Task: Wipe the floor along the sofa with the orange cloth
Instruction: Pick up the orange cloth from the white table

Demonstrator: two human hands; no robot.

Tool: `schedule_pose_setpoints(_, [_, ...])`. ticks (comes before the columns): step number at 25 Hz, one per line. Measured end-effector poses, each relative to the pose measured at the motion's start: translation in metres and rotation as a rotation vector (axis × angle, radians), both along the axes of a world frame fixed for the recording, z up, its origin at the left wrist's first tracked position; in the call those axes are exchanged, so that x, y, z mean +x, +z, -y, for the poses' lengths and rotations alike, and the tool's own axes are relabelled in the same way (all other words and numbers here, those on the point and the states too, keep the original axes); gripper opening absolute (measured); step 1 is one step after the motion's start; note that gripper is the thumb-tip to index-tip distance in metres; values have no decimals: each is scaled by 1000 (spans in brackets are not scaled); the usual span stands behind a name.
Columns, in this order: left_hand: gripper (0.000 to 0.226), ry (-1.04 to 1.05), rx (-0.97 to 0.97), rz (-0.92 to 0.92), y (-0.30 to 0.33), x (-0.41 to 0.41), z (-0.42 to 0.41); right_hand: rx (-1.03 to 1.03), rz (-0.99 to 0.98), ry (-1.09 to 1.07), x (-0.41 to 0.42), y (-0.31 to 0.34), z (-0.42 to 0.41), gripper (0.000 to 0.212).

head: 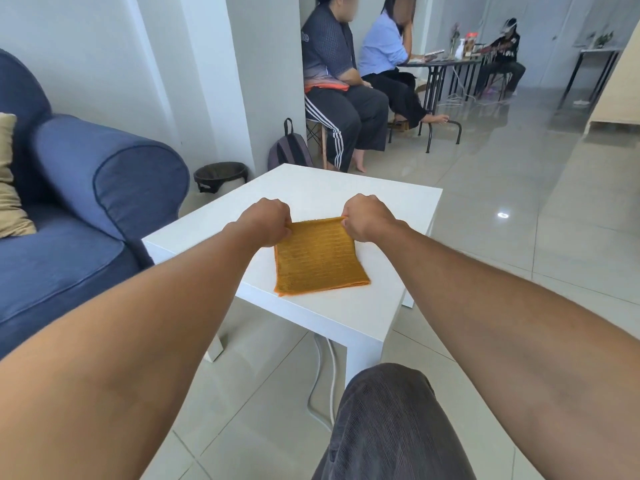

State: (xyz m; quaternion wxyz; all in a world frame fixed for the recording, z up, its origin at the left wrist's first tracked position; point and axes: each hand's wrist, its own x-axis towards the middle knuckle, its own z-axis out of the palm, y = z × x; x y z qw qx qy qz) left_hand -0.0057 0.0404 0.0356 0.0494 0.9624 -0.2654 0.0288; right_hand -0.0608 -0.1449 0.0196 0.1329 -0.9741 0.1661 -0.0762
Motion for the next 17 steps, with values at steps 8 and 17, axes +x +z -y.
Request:
schedule_pose_setpoints(8, [20, 171, -27, 95, 56, -37, -112, 21, 117, 194, -2, 52, -104, 15])
schedule_pose_setpoints(17, [18, 562, -28, 92, 66, -112, -325, 60, 118, 640, 0, 65, -319, 19])
